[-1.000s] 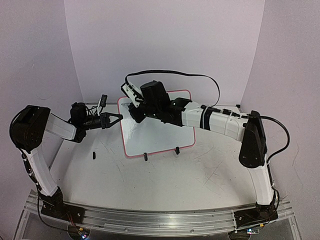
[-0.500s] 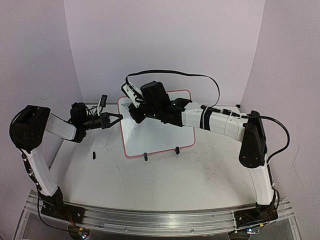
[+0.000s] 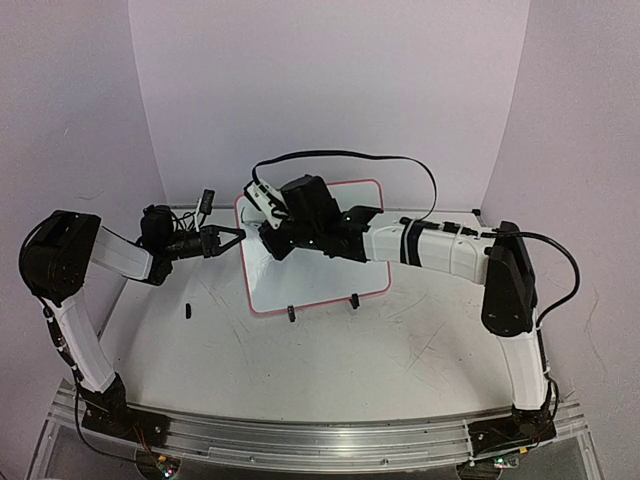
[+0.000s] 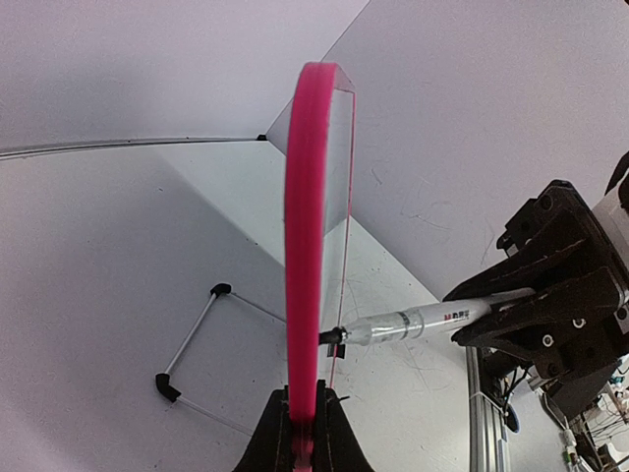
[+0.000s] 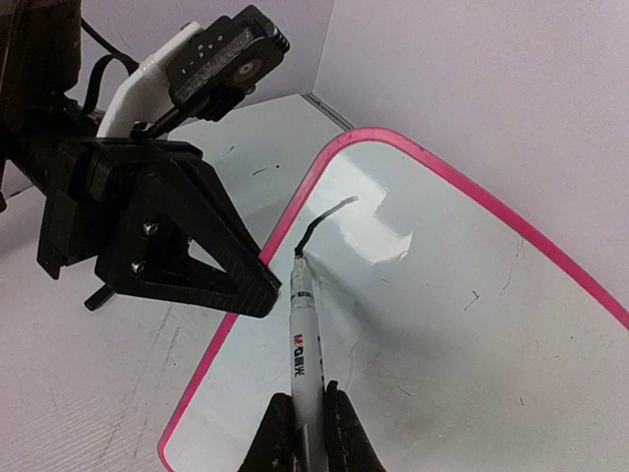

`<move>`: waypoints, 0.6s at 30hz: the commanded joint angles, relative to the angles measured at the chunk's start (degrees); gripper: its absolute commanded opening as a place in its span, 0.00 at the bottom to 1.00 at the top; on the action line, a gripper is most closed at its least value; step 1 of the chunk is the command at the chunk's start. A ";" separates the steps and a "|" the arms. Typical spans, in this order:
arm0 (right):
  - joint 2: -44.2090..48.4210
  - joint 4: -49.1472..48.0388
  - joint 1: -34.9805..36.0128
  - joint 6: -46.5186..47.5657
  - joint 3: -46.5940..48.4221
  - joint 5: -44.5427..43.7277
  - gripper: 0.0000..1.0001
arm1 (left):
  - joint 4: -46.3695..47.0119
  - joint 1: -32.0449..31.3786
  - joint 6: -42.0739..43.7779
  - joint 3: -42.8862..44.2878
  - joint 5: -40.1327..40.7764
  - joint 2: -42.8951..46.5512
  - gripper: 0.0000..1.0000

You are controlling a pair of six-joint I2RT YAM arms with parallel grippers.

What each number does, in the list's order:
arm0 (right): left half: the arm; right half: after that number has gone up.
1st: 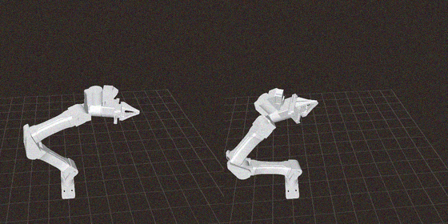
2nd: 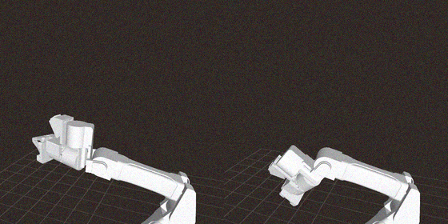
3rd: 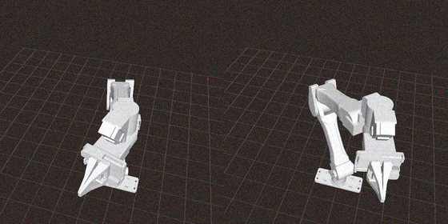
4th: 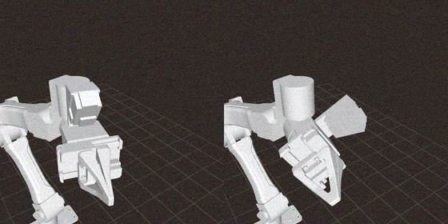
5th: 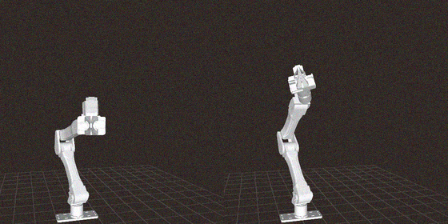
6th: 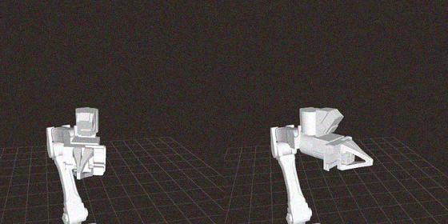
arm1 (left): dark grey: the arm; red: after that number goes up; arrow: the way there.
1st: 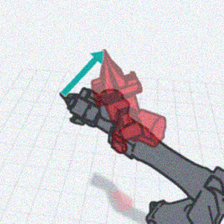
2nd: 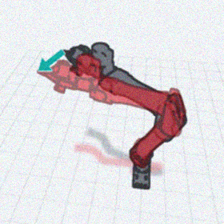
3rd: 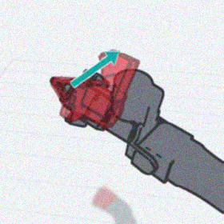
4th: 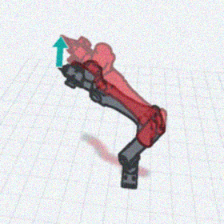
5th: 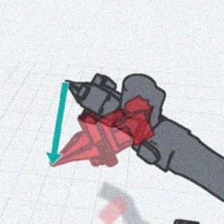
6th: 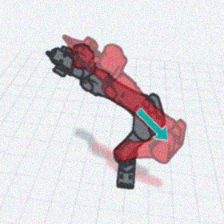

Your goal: Write a sentence on the whiteboard

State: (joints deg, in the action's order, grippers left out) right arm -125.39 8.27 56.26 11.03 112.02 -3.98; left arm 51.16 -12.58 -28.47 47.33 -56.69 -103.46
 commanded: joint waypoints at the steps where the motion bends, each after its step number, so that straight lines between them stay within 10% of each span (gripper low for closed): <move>1: 3.26 0.43 -0.17 -1.13 -0.78 -0.68 0.00 | 1.67 -0.21 1.33 1.21 -0.99 1.50 0.00; 18: 5.11 -3.15 -0.17 -0.80 0.78 -1.00 0.00 | 1.68 -0.20 1.23 1.32 -1.27 1.31 0.00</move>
State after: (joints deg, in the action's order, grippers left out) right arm -122.86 7.04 56.27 10.27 110.15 -3.77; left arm 51.29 -12.58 -28.47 47.33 -56.97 -103.46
